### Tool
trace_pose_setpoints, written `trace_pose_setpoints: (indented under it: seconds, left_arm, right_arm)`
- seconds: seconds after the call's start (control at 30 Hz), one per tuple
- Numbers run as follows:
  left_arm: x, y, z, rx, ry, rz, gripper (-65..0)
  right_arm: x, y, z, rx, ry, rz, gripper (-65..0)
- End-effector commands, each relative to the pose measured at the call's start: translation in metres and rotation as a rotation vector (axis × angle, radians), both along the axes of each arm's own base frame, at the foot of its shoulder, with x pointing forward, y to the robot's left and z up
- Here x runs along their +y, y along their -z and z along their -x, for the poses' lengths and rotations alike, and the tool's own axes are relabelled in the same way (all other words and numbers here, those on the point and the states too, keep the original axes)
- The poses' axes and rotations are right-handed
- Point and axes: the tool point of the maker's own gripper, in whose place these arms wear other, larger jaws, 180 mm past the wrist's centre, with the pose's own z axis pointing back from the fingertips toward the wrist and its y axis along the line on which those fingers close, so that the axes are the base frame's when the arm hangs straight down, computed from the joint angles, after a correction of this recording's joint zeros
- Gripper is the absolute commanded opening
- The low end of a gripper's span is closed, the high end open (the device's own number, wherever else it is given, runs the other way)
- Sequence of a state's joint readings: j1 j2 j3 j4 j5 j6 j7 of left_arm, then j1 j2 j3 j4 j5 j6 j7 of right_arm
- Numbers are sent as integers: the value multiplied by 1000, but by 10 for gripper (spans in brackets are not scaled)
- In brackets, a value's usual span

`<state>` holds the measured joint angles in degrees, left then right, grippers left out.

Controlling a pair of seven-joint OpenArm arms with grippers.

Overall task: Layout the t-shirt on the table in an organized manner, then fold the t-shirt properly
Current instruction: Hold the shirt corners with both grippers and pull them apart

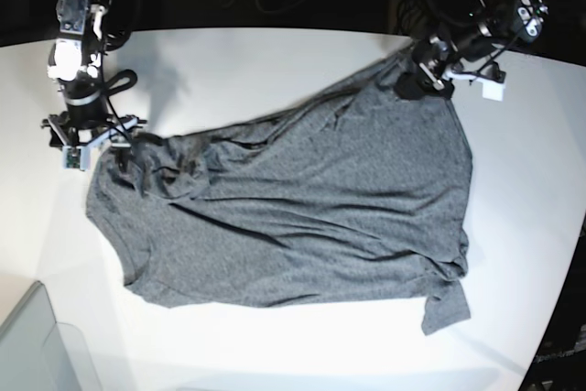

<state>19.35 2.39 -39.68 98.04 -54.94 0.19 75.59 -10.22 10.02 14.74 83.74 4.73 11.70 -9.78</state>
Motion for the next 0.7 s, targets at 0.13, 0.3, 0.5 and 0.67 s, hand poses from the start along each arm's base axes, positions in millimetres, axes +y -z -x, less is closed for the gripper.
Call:
trace_pose_setpoints:
  seconds: [0.13, 0.3, 0.5, 0.67]
  left_arm:
    - [9, -3, -6, -21, -8, -34, -115]
    - [23, -1, -21, -55, -65, -129, -115]
    - [40, 3, -35, -70, -87, -267, -114]
    - [51, 18, -39, -26, -90, -321, -115]
  right_arm:
    - [-8, -15, -6, -46, -9, 32, -192]
    - [-8, -15, -6, -46, -9, 32, -192]
    - [13, -11, -5, -32, -115, -1, -194]
    - [18, -8, -6, -26, -143, -15, -194]
